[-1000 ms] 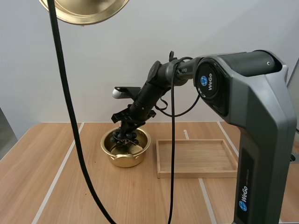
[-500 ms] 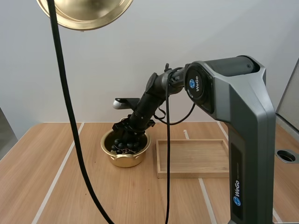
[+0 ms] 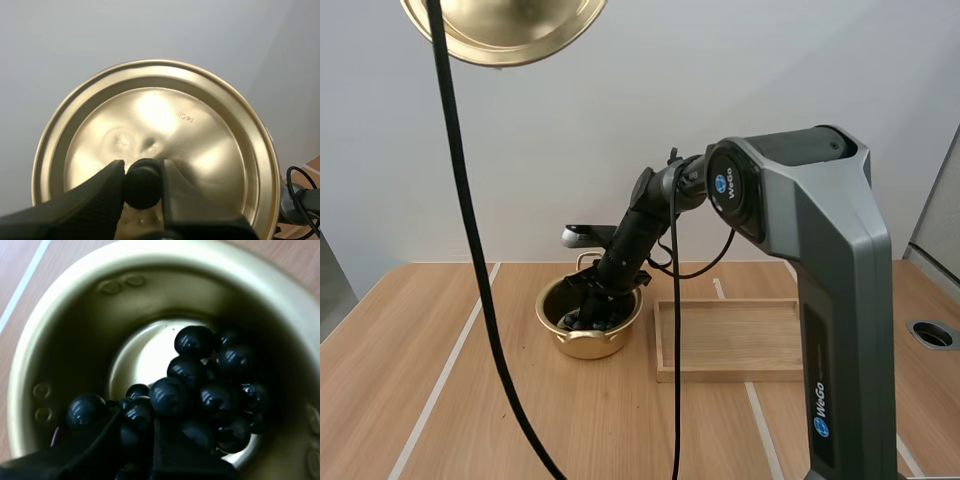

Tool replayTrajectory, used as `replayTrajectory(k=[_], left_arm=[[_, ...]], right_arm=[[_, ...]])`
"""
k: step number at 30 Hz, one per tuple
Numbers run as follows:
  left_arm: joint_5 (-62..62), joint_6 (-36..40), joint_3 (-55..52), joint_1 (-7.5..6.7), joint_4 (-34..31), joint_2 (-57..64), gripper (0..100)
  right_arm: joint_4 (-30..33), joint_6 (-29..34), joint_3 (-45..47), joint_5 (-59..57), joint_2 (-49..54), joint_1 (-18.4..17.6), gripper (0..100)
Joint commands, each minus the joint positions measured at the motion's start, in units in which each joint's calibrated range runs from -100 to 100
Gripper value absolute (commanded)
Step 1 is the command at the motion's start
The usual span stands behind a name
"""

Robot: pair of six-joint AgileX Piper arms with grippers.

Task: Open the pot, put the grape inside, and close it

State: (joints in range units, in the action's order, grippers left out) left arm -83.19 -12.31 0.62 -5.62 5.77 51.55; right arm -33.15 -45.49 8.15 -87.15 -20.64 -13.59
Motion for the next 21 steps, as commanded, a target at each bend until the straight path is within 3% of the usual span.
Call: replayTrajectory(k=[1, 7, 8, 15, 21], left_arm=[[0.7, 0.6, 0.5, 0.00, -0.5, -0.3, 0], [0.4, 0.6, 0.5, 0.00, -0.5, -0.5, 0], [0.4, 0.6, 0.5, 0.00, -0.5, -0.5, 0], [0.4, 0.6, 0.5, 0.00, -0.4, -0.5, 0], [0.4, 0.6, 0.5, 0.00, -0.4, -0.5, 0]], right_arm=[[1.3, -0.4, -0.2, 0.8, -0.5, 0.0, 0], [0.9, -0.3, -0.2, 0.0, -0.2, 0.0, 0], [0.6, -0.3, -0.2, 0.0, -0.1, 0.0, 6], [-0.7, -0.3, -0.2, 0.2, 2.0, 0.0, 78], [-1.2, -0.3, -0.2, 1.0, 5.4, 0.0, 82]])
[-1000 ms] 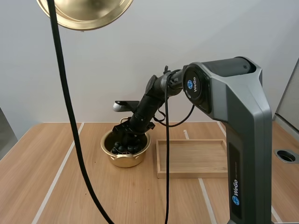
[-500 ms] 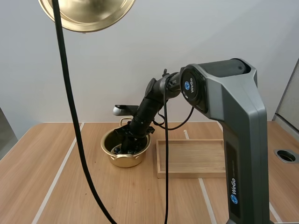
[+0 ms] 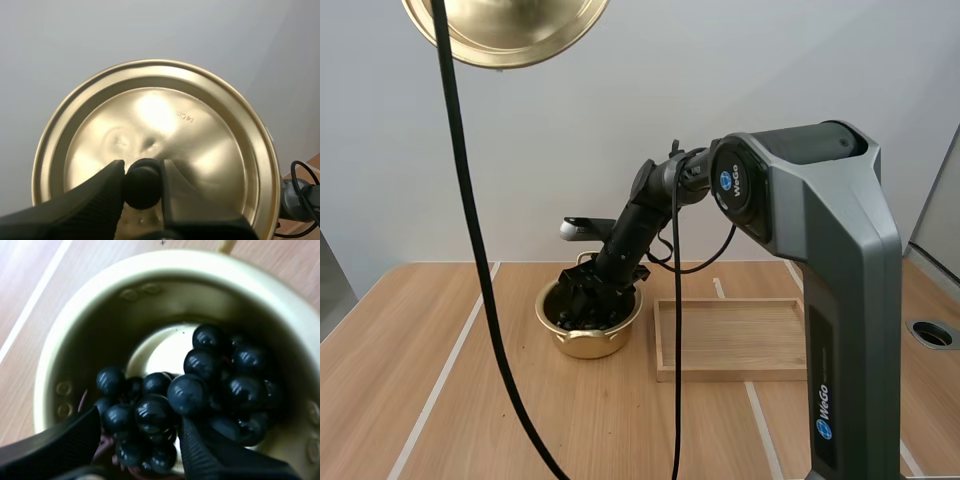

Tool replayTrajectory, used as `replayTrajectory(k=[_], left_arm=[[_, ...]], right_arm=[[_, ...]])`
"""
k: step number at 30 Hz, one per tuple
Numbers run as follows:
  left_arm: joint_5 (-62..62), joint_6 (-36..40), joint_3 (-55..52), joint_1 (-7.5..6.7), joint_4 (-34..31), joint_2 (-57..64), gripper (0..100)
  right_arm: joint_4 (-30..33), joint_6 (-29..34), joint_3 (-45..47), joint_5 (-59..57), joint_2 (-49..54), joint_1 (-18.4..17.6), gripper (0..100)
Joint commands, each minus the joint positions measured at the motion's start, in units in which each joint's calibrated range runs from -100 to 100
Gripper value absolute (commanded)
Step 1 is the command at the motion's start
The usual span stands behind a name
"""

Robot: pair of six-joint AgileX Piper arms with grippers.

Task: Open the pot, put the grape inside, and close it

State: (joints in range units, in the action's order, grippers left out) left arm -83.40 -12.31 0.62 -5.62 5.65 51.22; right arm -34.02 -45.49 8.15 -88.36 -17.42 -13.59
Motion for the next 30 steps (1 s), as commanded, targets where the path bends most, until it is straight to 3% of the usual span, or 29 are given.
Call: replayTrajectory(k=[1, 12, 30], left_arm=[[0.6, 0.6, 0.5, 0.00, -0.2, -0.1, 0], [0.0, 1.4, 0.5, 0.00, -0.2, -0.1, 0], [0.7, 1.4, 0.5, 0.00, -0.2, -0.1, 0]], right_arm=[[-0.4, -0.3, -0.2, 2.4, 2.7, 0.0, 82], [0.1, -0.3, -0.2, 3.6, 8.7, 0.0, 82], [6.7, 1.6, -0.2, 3.8, 20.7, 0.9, 82]])
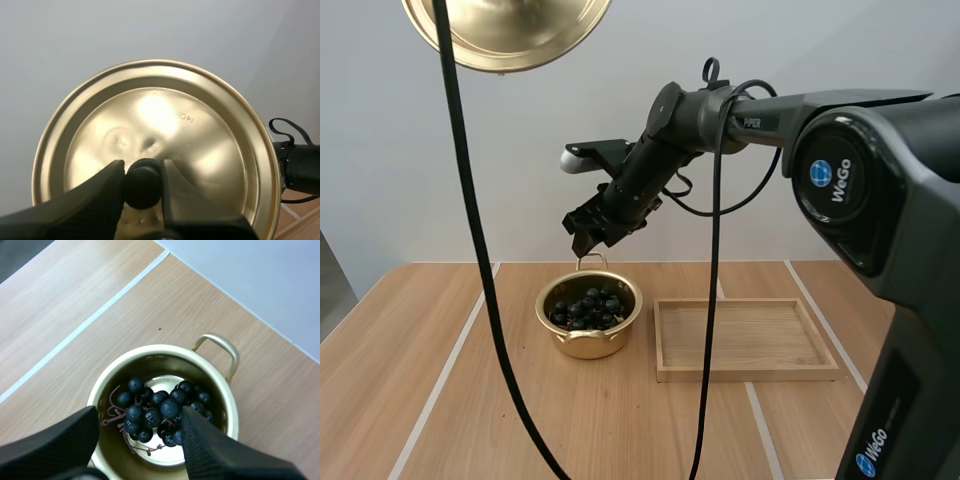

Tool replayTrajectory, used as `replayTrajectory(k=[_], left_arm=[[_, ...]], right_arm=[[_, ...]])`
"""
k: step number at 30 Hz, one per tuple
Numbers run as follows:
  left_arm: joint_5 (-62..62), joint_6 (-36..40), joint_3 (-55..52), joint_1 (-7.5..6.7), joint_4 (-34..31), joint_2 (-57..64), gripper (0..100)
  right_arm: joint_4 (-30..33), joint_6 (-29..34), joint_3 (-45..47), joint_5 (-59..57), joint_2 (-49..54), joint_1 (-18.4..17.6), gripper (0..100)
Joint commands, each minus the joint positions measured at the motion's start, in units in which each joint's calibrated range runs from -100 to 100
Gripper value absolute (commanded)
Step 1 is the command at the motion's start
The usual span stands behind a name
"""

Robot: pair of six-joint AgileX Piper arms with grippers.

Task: Open the pot, put the grape inside, and close it

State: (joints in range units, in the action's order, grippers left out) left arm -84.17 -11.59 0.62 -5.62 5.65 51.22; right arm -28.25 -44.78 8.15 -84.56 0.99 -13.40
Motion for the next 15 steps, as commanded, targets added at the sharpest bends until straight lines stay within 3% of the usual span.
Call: replayTrajectory(k=[1, 15], left_arm=[[1.5, 0.6, 0.5, 0.00, -0.2, -0.1, 0], [1.2, 0.9, 0.5, 0.00, 0.0, -0.2, 0]], right_arm=[[1.0, 1.0, -0.1, 0.0, 2.8, 1.3, 82], [1.0, -1.7, 10.4, 2.7, 13.2, 11.2, 82]])
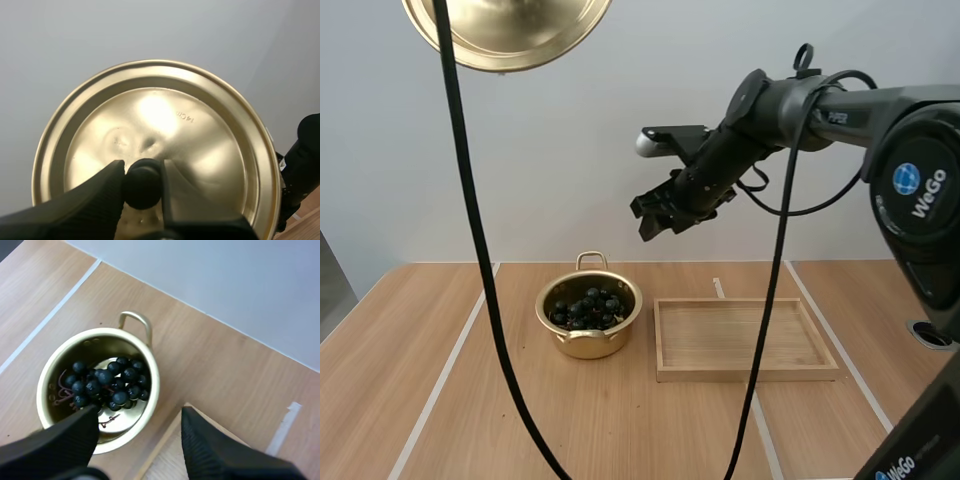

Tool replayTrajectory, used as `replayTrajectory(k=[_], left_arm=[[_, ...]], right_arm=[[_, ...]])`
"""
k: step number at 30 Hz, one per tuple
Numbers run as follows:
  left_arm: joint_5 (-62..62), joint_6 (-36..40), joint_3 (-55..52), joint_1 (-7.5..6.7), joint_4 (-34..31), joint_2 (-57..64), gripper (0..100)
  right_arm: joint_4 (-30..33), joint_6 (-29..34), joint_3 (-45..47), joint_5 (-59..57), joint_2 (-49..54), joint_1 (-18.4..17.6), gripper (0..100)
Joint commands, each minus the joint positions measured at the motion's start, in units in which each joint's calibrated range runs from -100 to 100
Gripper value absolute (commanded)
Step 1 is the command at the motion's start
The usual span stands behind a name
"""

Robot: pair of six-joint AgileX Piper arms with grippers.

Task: Open the pot, put the grape inside, and close it

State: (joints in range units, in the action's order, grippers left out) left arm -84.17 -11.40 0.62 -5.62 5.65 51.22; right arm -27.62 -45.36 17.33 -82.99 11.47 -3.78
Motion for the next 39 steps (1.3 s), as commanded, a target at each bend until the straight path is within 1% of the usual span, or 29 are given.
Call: replayTrajectory(k=[1, 8, 17, 24, 29, 31, 33, 34, 36, 37, 39], left_arm=[[1.0, 0.9, 0.5, 0.00, 0.0, -0.2, 0], [-1.1, 0.9, 0.1, 0.00, 0.1, -1.8, 0], [2.0, 0.9, -9.1, 0.00, 0.1, -5.1, 0], [7.8, 0.9, -15.4, 0.00, 1.3, -9.0, 0], [13.4, 0.7, -20.3, 0.00, 2.2, -11.3, 0], [15.4, 0.7, -22.5, 0.00, 2.2, -12.4, 0], [16.9, 0.5, -24.2, 0.00, 2.2, -13.7, 0], [17.4, 0.5, -25.2, 0.00, 2.2, -14.3, 0], [18.0, 0.5, -26.6, 0.00, 2.2, -15.6, 0], [18.7, 0.5, -27.2, 0.00, 2.2, -16.2, 0], [21.2, 0.5, -29.0, 0.00, 2.2, -17.5, 0]], right_arm=[[0.3, -1.6, 1.8, 1.2, 3.9, 2.3, 82], [0.4, -1.8, 2.1, 0.3, 11.5, 6.9, 82], [3.5, -2.0, 2.1, -0.4, 20.7, 10.3, 82], [4.0, -1.6, 2.1, -1.6, 25.1, 11.5, 81], [4.3, 0.6, 3.2, -1.2, 26.8, 11.5, 80], [4.1, 1.1, 4.9, 0.2, 27.9, 11.5, 77], [4.0, 1.4, 7.8, 3.0, 28.9, 11.5, 72], [4.0, 1.7, 9.2, 4.4, 29.5, 11.5, 67], [4.0, 1.8, 11.6, 6.7, 30.4, 11.5, 52], [4.0, 1.8, 12.4, 8.1, 30.6, 11.5, 39], [4.0, 1.8, 13.8, 10.6, 31.1, 11.5, 9]])
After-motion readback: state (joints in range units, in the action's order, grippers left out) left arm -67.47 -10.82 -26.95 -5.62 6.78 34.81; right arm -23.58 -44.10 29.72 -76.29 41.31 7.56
